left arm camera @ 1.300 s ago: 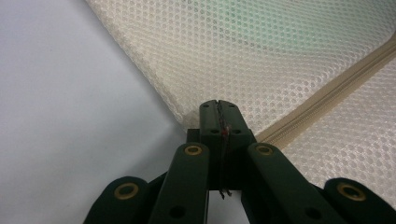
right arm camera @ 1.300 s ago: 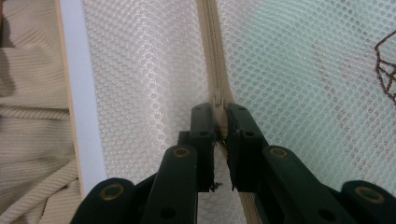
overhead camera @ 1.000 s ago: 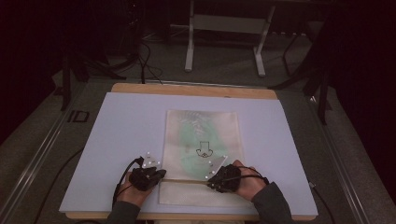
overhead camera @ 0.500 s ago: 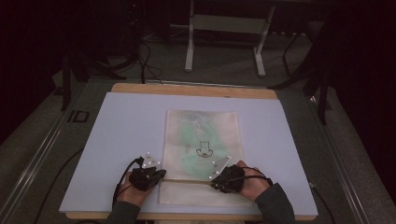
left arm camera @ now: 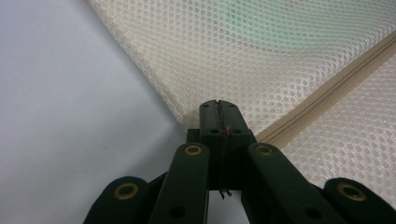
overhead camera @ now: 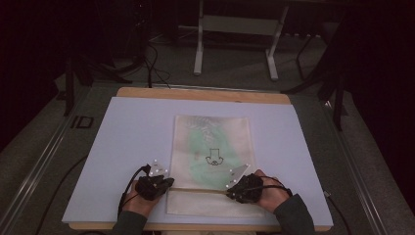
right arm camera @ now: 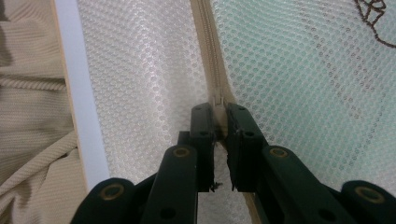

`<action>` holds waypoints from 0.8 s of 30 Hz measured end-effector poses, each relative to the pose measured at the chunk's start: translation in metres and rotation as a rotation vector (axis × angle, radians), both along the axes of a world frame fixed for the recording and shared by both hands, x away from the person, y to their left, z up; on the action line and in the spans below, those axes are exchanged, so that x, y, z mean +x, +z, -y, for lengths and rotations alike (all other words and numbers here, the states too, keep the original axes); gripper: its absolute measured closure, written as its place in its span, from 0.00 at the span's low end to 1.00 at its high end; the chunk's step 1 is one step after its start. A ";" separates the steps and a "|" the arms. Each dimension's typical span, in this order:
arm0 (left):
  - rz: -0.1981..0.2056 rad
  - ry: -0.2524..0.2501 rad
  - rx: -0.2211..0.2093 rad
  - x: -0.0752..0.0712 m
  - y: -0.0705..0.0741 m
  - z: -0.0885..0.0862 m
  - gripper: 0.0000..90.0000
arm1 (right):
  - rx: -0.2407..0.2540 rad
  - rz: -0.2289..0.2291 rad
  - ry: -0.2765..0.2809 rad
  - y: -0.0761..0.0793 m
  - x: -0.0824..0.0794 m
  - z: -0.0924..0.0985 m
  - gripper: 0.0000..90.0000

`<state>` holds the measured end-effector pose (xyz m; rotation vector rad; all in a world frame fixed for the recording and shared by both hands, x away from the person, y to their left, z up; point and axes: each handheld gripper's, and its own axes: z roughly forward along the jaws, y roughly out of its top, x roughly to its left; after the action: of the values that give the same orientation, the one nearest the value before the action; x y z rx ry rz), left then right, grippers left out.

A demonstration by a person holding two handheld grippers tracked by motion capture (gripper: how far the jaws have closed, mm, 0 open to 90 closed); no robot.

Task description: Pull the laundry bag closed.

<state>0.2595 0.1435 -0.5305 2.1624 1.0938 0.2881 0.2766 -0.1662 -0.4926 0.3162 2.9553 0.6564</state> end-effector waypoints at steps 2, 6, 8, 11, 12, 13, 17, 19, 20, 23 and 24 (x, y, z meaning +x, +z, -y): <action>0.000 -0.001 0.001 0.000 0.000 0.000 0.99 | -0.010 0.001 -0.002 0.000 0.000 0.001 0.91; 0.000 -0.002 0.002 0.000 0.000 0.000 0.99 | 0.002 -0.002 -0.001 0.000 0.000 0.002 0.91; 0.000 0.000 0.002 0.000 0.000 0.001 0.99 | 0.003 -0.002 -0.003 0.001 0.000 0.002 0.91; 0.000 -0.001 0.003 0.000 0.000 0.000 0.99 | -0.014 -0.001 -0.009 0.000 0.000 0.005 0.91; -0.001 -0.002 0.003 0.000 0.000 0.000 0.99 | -0.013 -0.005 -0.012 0.000 0.000 0.006 0.91; -0.001 -0.001 0.002 0.000 0.000 0.000 0.99 | -0.010 -0.003 -0.017 -0.001 0.000 0.008 0.91; 0.000 -0.001 0.003 0.000 0.000 0.000 0.99 | -0.006 -0.001 -0.022 0.000 0.000 0.013 0.91; 0.000 -0.001 0.003 0.000 0.000 0.000 0.99 | 0.002 -0.005 -0.030 0.002 0.000 0.015 0.91; 0.000 -0.001 0.003 0.000 0.000 0.000 0.99 | 0.003 -0.003 -0.031 0.002 0.000 0.015 0.91; -0.001 -0.002 0.002 0.000 0.000 0.000 0.99 | 0.002 -0.005 -0.031 0.001 0.000 0.016 0.91; -0.001 -0.001 0.002 0.000 0.000 0.000 0.99 | 0.002 -0.008 -0.033 0.001 0.000 0.016 0.91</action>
<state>0.2594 0.1431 -0.5303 2.1648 1.0930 0.2875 0.2767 -0.1821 -0.4913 0.3672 2.9500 0.6559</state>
